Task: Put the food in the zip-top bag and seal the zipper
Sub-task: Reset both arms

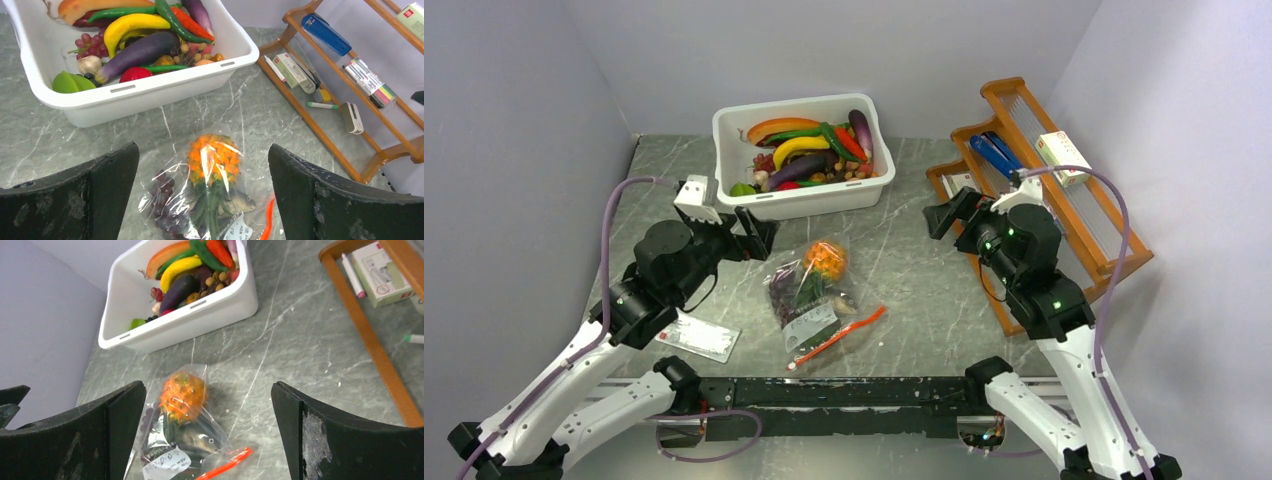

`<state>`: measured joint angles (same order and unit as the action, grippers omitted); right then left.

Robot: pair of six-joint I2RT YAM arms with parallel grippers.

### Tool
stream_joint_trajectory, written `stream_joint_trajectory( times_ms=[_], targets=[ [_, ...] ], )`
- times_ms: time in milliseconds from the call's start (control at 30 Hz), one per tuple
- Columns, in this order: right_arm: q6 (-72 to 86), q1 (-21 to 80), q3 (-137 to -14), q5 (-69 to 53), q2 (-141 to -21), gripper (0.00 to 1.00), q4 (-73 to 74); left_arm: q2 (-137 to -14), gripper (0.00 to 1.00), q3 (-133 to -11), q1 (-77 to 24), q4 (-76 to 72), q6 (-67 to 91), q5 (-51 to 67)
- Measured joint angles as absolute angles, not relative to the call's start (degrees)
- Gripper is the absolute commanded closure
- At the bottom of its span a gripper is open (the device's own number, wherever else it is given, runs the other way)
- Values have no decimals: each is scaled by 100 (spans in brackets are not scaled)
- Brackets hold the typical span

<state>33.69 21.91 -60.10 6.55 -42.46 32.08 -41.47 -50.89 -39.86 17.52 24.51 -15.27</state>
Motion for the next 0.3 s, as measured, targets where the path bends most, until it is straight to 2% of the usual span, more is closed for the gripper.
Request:
stream_joint_trajectory(
  times_ms=[300],
  targets=[
    [3531, 2191, -5955, 510, -4257, 0, 3218, -4160, 1, -5083, -3986, 1721, 2488, -1546]
  ],
)
